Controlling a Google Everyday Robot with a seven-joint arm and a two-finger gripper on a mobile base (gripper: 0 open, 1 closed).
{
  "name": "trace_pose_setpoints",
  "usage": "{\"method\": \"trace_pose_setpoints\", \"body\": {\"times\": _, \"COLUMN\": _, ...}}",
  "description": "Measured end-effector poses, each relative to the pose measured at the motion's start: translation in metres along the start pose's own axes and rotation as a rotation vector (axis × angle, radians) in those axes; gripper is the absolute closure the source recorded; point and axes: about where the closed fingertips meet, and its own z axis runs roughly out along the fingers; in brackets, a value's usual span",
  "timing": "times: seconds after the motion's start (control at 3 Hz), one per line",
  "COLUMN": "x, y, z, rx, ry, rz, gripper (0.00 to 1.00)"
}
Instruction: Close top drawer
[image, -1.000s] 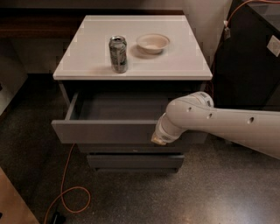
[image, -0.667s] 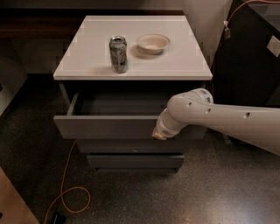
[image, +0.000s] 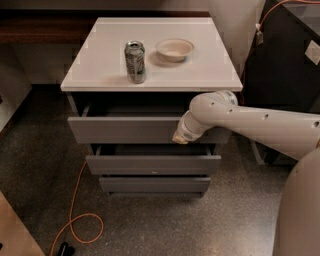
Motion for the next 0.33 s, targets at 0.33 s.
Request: {"method": "trace_pose_setpoints", "body": {"times": 0.33, "x": 0.0, "y": 0.0, "z": 0.0, "rx": 0.0, "ry": 0.0, "rz": 0.0, "gripper": 1.0}}
